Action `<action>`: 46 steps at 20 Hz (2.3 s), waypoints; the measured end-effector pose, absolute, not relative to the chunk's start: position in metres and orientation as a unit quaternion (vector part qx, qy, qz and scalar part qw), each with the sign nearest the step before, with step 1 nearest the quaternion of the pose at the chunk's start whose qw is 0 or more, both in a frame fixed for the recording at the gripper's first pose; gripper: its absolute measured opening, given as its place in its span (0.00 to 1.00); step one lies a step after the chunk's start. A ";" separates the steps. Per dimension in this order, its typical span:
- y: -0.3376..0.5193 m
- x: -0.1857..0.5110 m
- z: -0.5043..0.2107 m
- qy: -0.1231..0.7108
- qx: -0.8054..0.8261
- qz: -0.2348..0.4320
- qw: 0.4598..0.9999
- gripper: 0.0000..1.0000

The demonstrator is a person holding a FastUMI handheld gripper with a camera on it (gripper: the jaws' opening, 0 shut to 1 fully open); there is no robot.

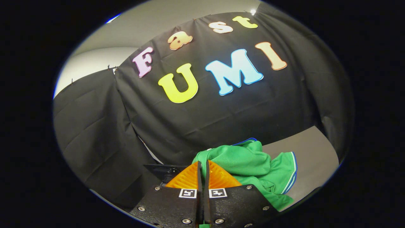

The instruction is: Put the clothes into the washing machine and then close the washing machine lid.

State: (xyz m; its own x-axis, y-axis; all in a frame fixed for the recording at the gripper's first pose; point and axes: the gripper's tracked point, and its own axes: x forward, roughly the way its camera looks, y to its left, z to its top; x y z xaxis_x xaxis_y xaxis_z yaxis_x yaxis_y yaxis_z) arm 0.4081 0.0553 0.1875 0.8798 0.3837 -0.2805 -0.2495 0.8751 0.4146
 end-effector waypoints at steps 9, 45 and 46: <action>0.152 0.399 0.188 0.180 0.184 0.185 0.948 0.00; 0.388 0.389 -0.030 0.313 0.097 0.224 0.918 0.00; 0.392 0.388 -0.037 0.318 0.093 0.222 0.917 0.00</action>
State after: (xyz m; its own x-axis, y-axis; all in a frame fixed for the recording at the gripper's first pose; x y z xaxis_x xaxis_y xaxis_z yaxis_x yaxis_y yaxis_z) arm 0.3880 0.3915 -0.0375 0.6987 0.4670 -0.5420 -0.3482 0.8838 0.3126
